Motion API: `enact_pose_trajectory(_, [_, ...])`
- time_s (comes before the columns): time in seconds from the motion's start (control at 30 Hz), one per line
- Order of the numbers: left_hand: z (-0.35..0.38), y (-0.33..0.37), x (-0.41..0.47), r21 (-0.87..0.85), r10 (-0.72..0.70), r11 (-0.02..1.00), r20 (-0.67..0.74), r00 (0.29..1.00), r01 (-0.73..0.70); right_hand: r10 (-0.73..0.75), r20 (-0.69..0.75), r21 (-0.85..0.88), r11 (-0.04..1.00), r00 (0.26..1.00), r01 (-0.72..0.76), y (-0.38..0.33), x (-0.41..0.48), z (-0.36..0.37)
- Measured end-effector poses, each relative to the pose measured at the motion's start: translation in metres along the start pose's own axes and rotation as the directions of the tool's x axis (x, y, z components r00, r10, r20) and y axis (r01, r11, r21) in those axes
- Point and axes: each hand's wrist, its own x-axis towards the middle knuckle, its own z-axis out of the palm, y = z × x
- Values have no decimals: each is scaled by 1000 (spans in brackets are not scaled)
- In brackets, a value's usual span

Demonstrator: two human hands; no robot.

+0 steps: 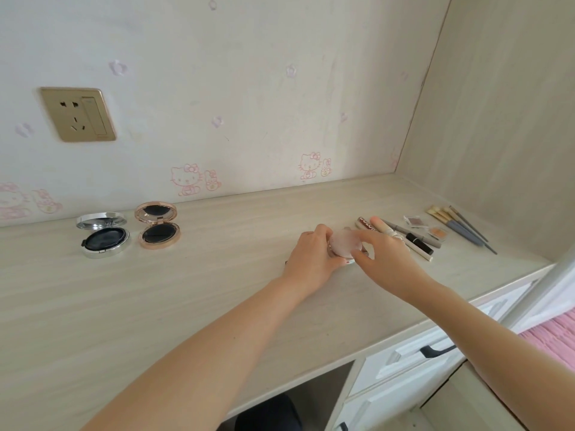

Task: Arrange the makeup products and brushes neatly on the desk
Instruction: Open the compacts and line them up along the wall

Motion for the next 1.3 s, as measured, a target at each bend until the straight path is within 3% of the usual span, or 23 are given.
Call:
enact_pose_trajectory(0.13, [-10,4,-5,-116,41,992,-128,991,-56,55,-11,128,990,998,-54,-15,5,-1])
enact_pose_trajectory(0.3, [-25,3,-17,-270,-12,962,-211,977,-47,103,6,245,964,995,-102,-33,10,0])
enact_pose_trajectory(0.47, [-45,1,-35,-297,-18,953,-271,962,-65,111,41,314,942,993,-118,-53,9,8])
enact_pose_trajectory(0.67, [-72,-10,-59,-273,13,958,-280,960,-93,56,89,321,944,994,-82,-77,6,19])
enact_pose_trajectory(0.77, [-89,-19,-72,-355,-40,934,-235,971,-47,25,145,369,926,989,-78,-87,4,26])
enact_pose_trajectory(0.9, [-117,-33,-89,-600,-206,793,-98,974,107,-11,211,465,881,977,-90,-100,2,33])
enact_pose_trajectory(1.03, [-139,-42,-101,-897,-360,383,78,930,223,-106,227,519,854,968,-29,-119,-5,42])
enact_pose_trajectory(1.2, [-156,-49,-116,-907,-378,259,221,899,331,-209,184,564,823,961,71,-144,-10,56])
enact_pose_trajectory(1.3, [-164,-54,-125,-938,-355,127,261,898,323,-275,172,631,768,946,108,-154,-11,63])
